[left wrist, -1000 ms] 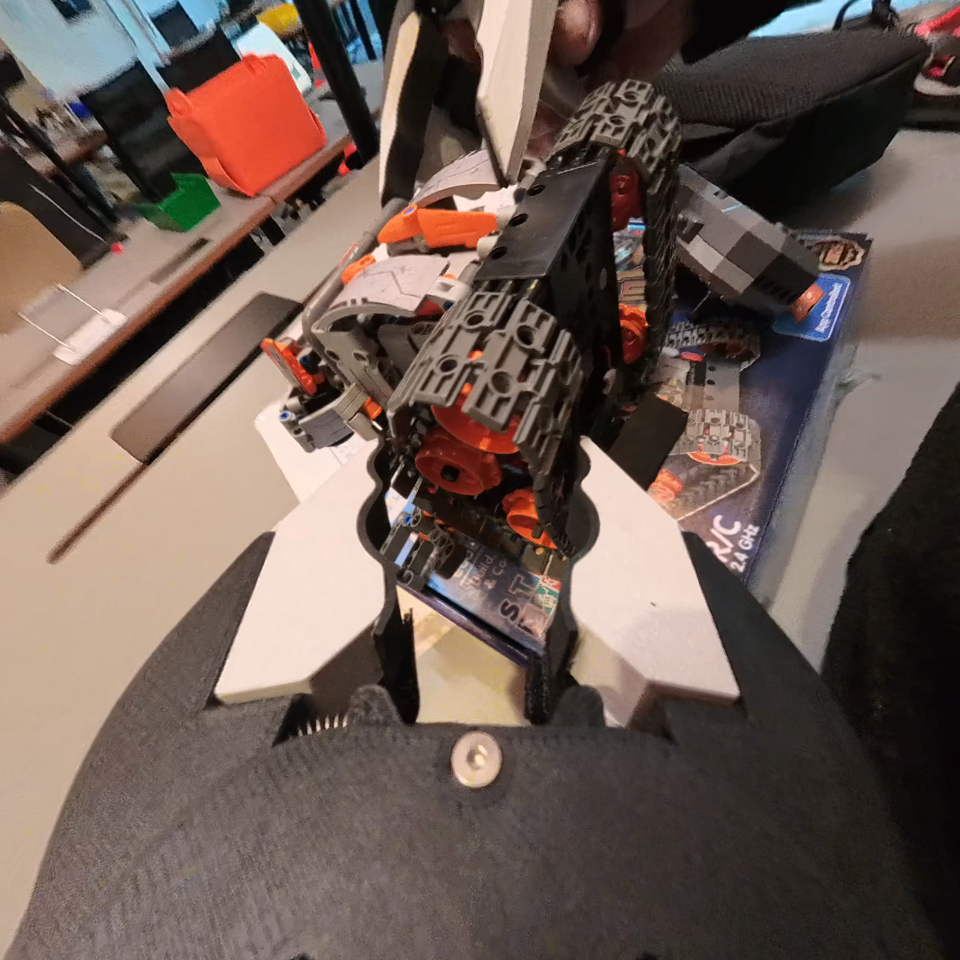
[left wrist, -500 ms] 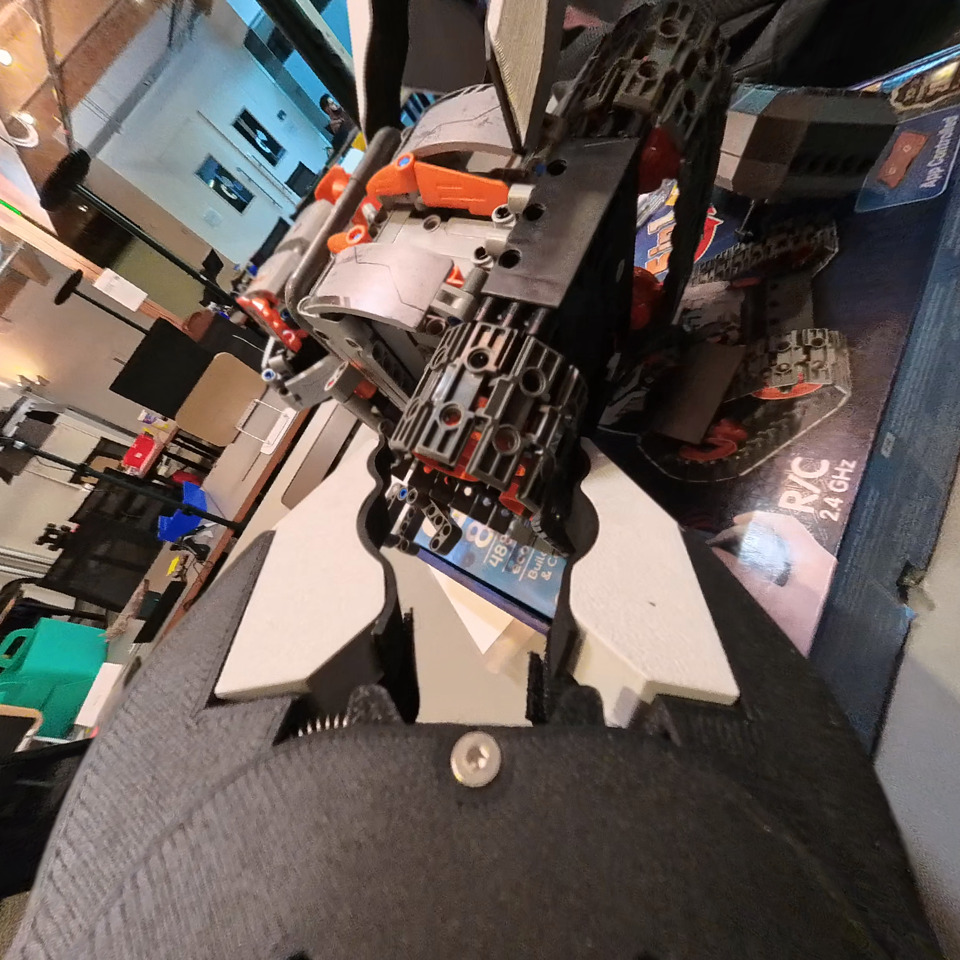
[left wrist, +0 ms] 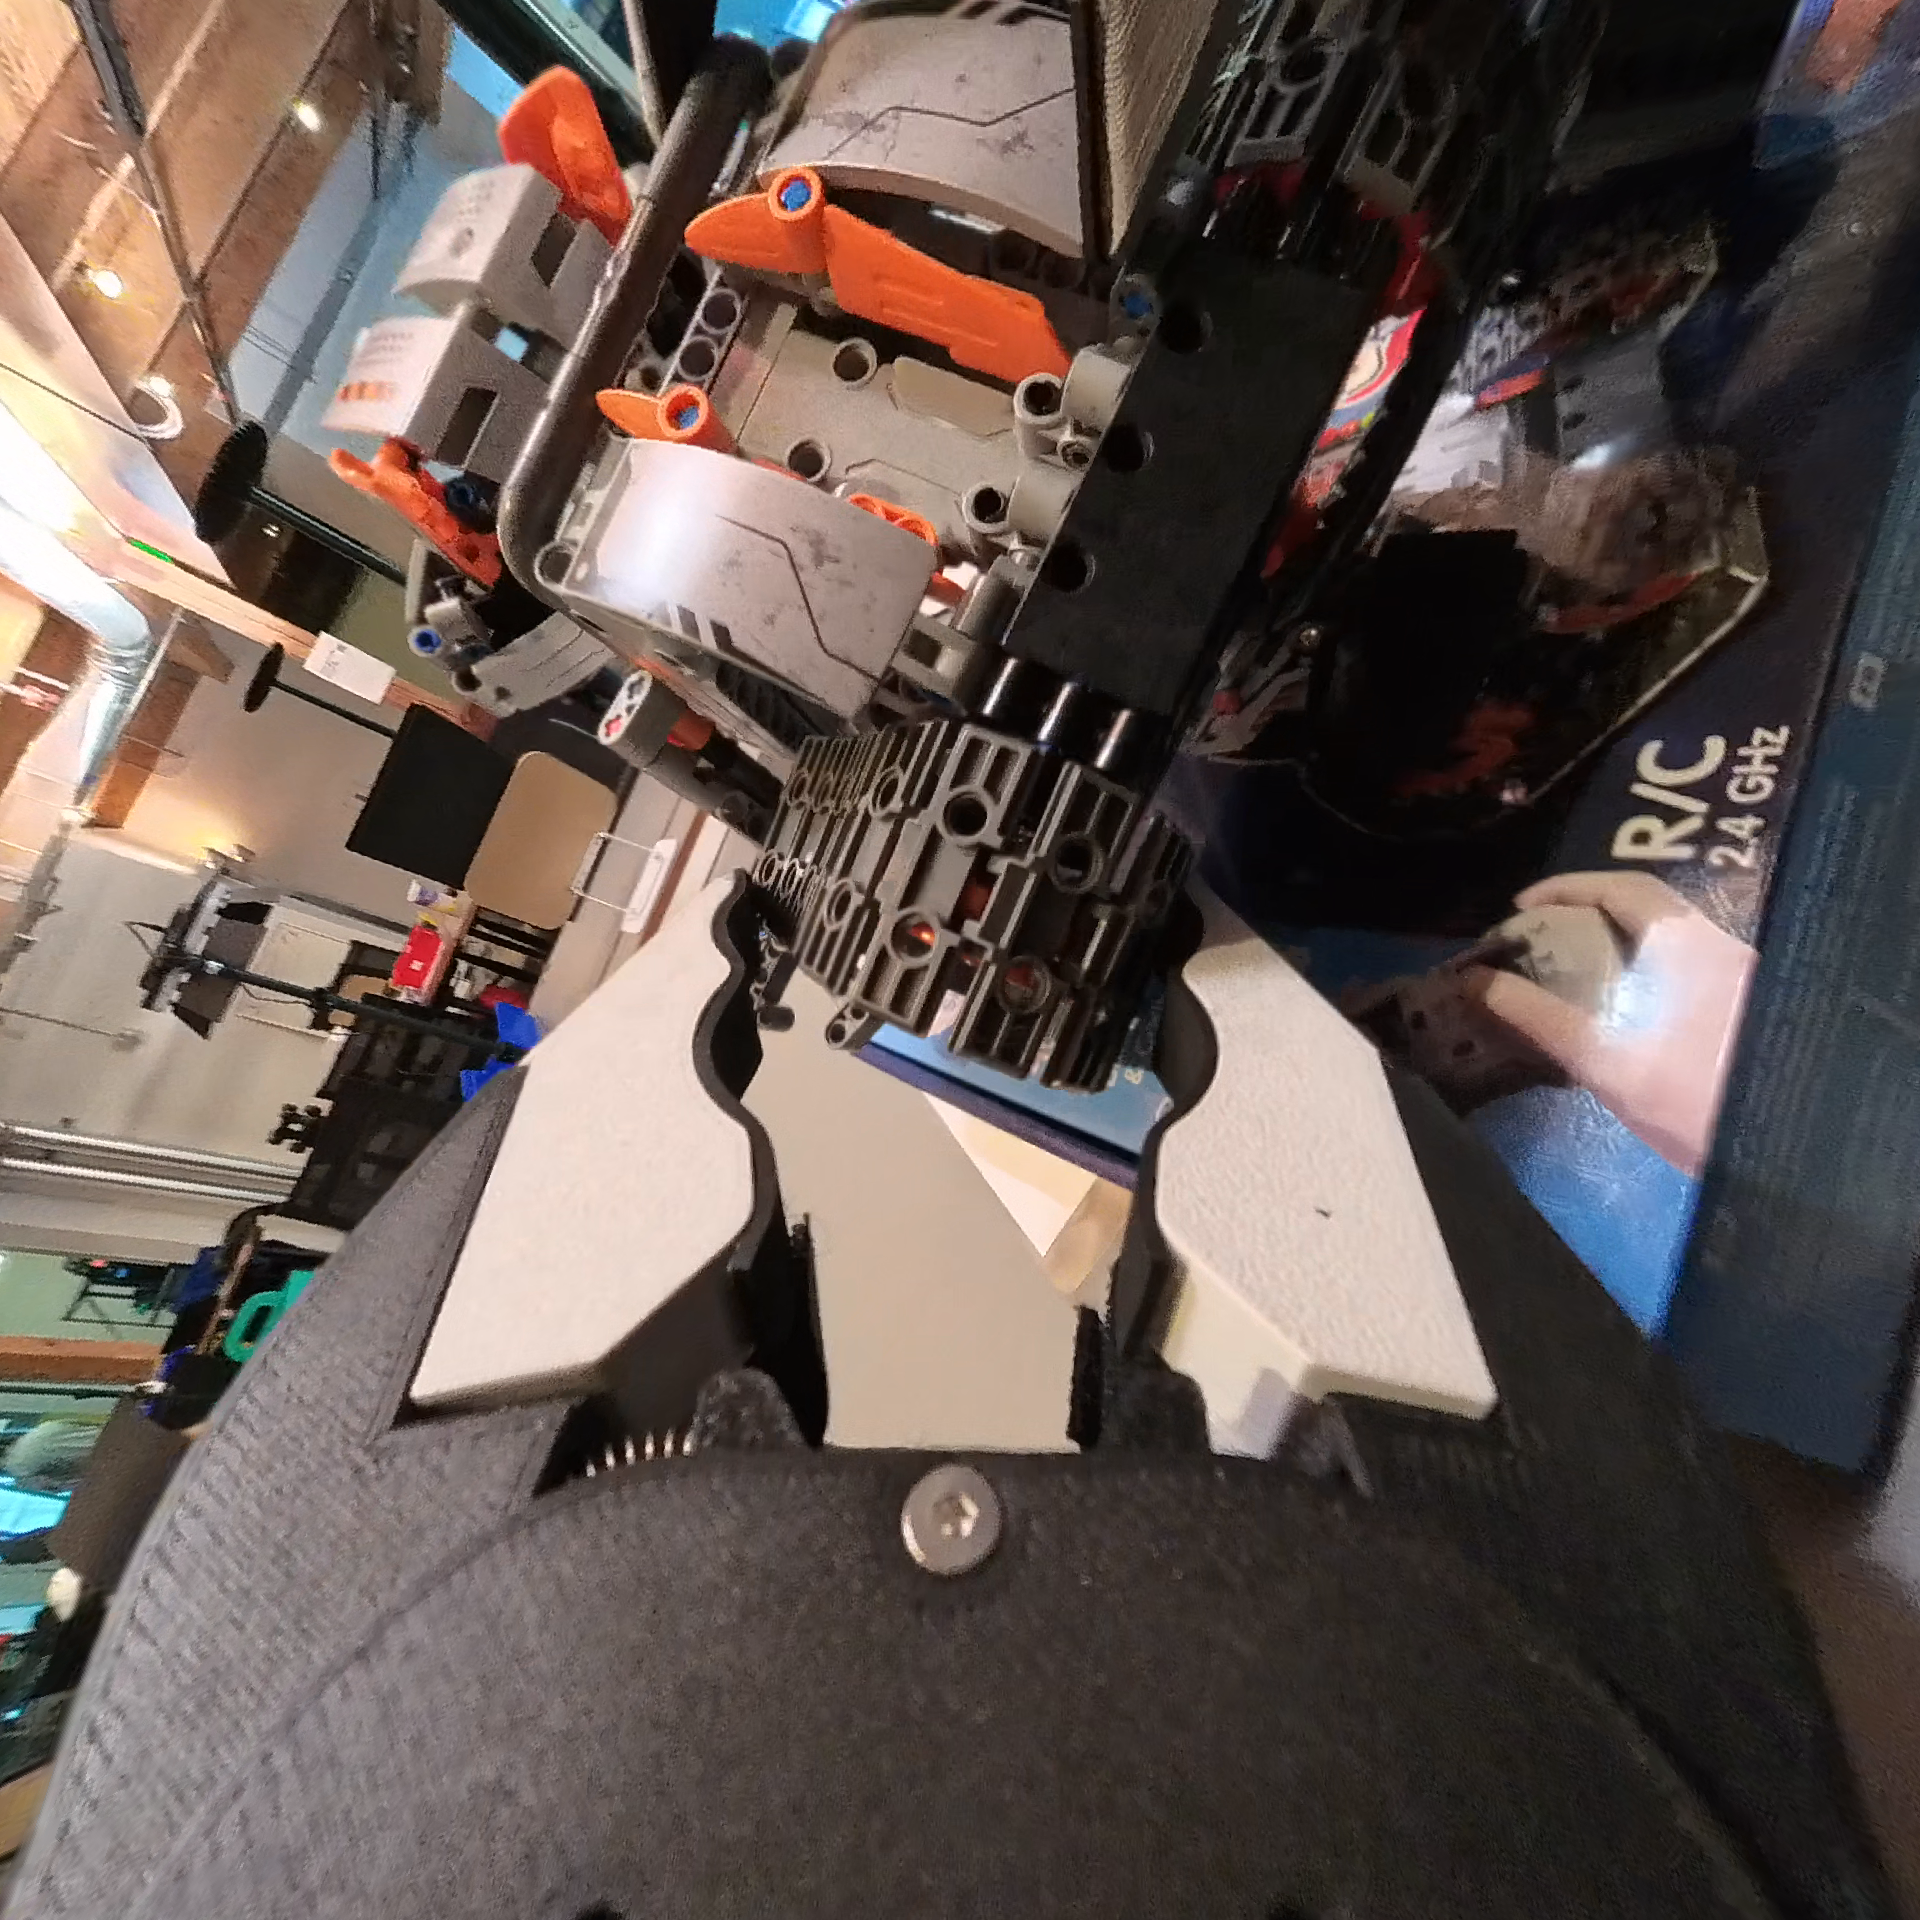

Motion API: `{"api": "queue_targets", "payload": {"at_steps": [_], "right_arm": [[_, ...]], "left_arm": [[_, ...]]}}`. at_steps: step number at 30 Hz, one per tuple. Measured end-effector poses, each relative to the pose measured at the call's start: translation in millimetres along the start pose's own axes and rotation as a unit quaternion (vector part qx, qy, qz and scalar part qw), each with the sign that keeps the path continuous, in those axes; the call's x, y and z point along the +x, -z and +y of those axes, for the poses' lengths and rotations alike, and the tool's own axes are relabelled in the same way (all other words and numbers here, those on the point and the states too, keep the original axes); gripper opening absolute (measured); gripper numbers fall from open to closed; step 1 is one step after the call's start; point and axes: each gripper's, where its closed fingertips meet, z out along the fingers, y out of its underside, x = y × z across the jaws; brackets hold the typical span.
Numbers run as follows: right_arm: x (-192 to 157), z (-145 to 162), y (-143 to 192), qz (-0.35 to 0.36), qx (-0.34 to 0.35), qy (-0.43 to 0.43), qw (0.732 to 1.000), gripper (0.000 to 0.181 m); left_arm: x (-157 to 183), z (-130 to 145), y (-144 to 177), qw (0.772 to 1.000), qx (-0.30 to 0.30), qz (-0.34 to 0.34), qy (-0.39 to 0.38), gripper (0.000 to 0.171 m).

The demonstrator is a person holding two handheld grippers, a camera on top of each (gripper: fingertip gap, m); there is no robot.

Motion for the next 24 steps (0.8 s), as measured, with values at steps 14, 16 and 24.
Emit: {"api": "queue_targets", "payload": {"at_steps": [14, 16, 24], "right_arm": [[-35, -20, 21, -0.077, 0.082, -0.116, 0.987, 0.049], [-41, -21, 22, -0.085, 0.089, -0.114, 0.986, 0.044], [-47, -17, 28, -0.12, 0.096, -0.103, 0.983, 0.028]], "left_arm": [[21, -1, 15, 0.999, -0.04, 0.006, 0.034, 0.083], [25, 1, 16, 0.998, -0.054, -0.004, 0.035, 0.084], [31, 4, 16, 0.996, -0.084, -0.019, 0.017, 0.085]]}}
